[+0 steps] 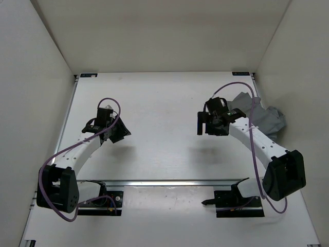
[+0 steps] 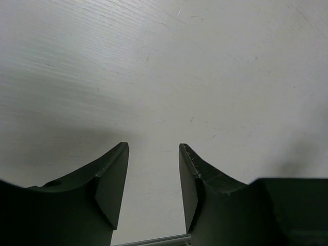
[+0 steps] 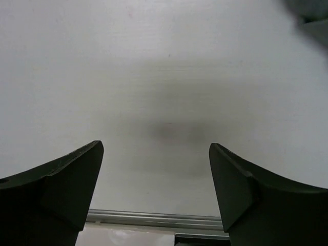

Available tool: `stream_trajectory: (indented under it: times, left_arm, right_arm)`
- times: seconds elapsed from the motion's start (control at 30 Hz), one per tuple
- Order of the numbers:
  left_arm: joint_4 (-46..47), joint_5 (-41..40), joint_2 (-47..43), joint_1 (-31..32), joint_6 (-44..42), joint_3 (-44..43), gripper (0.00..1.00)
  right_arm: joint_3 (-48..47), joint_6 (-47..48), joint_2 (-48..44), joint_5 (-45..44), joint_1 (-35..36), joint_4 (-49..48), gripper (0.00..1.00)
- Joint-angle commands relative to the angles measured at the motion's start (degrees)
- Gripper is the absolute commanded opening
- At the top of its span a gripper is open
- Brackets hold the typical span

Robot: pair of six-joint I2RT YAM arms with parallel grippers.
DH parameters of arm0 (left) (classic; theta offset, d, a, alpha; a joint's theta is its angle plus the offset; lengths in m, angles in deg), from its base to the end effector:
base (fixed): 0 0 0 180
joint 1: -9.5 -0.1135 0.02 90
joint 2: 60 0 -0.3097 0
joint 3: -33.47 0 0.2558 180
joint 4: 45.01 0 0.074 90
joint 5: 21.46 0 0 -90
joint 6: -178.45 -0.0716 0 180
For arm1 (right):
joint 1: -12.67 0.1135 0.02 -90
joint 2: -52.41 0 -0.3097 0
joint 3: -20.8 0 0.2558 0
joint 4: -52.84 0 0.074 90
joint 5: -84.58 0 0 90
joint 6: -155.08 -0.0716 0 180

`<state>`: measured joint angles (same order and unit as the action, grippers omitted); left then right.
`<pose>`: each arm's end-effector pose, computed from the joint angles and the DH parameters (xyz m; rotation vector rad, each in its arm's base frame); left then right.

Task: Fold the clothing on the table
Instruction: Grab the skirt from the pile, then move the skirt to the center of the board

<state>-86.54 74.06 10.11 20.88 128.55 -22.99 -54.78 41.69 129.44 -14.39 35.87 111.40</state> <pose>0.2400 -0.0553 0.2251 -0.6058 2.5246 -0.4662 0.2604 0.0995 0.2835 0.0589 2.5993 0.0881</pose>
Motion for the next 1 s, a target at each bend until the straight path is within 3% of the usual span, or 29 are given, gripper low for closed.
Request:
stream_trajectory:
  times: [0.0, 0.13, 0.27, 0.4, 0.47, 0.5, 0.57, 0.7, 0.8, 0.9, 0.97]
  left_arm:
    - [0.7, 0.4, -0.2, 0.2, 0.1, 0.4, 0.55]
    - [1.4, 0.6, -0.2, 0.3, 0.4, 0.7, 0.55]
    - [1.2, 0.4, 0.4, 1.2, 0.8, 0.2, 0.55]
    - [1.0, 0.5, 0.2, 1.5, 0.9, 0.4, 0.54]
    - [1.3, 0.4, -0.1, 1.3, 0.9, 0.4, 0.55]
    - [1.3, 0.4, 0.1, 0.8, 0.8, 0.4, 0.55]
    - [0.9, 0.4, 0.2, 0.9, 0.0, 0.0, 0.55]
    - [1.0, 0.5, 0.3, 0.8, 0.6, 0.3, 0.55]
    - [1.1, 0.0, -0.4, 0.1, 0.6, 1.1, 0.54]
    - [0.1, 0.0, -1.0, -2.8, -0.5, 0.3, 0.55]
    - [-2.2, 1.5, -1.8, -6.0, -2.0, -1.0, 0.55]
  right_arm:
    - [0.6, 0.2, -0.7, 1.2, -2.2, -4.5, 0.82]
    - [-1.3, 4.3, -0.2, 4.9, -14.5, -6.0, 0.89]
    - [-5.0, 6.1, 7.1, 5.3, -26.3, -6.0, 0.94]
    - [-7.1, 7.1, 16.7, 3.5, -31.7, -7.4, 0.95]
    - [-10.0, 6.8, 20.8, 4.0, -32.7, -6.8, 0.84]
    - [-10.7, 7.3, 22.9, 4.2, -32.8, -5.6, 0.68]
    - [-13.7, 7.8, 24.1, 5.1, -31.4, -4.0, 0.0]
    - [-17.2, 8.9, 18.0, 7.6, -24.4, -5.2, 0.0]
    - [-23.0, 8.5, 13.8, 17.9, -17.4, -5.2, 0.01]
    - [-33.1, 6.0, 12.9, 22.9, -9.7, -3.2, 0.0]
    - [-47.4, 5.8, 15.9, 24.3, -6.4, 2.4, 0.0]
